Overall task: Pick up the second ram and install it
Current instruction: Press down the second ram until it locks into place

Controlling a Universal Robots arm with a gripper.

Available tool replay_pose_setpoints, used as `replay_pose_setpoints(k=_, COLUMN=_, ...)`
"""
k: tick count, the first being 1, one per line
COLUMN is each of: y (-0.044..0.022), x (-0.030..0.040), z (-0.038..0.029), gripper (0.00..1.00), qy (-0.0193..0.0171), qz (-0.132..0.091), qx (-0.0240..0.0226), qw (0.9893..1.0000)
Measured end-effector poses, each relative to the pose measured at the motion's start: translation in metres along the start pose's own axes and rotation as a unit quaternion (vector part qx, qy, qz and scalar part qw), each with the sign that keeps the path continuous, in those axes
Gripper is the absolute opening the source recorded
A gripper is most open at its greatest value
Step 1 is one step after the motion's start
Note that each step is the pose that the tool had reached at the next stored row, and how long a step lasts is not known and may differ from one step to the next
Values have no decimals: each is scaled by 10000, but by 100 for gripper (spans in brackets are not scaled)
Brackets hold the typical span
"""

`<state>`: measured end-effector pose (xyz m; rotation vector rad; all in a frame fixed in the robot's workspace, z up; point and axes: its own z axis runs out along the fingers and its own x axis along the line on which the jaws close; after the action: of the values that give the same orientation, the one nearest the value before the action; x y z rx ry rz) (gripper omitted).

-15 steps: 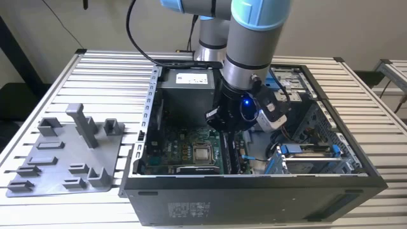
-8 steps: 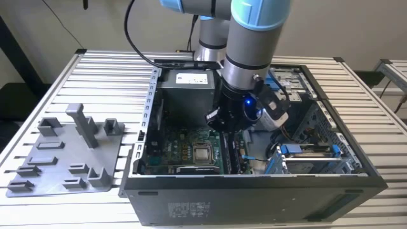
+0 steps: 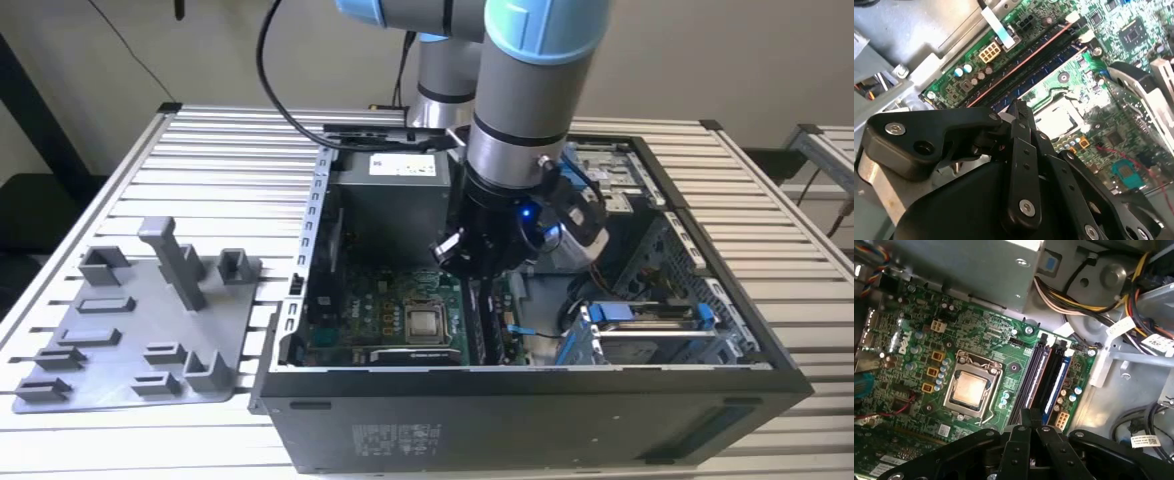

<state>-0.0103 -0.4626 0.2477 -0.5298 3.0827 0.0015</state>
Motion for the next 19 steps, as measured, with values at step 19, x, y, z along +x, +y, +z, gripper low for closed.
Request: replay_pose_setpoints(k=19, y=3, x=8, z=7, gripper=11, qy=-3, qz=-1531, qx=-21, qw=9882)
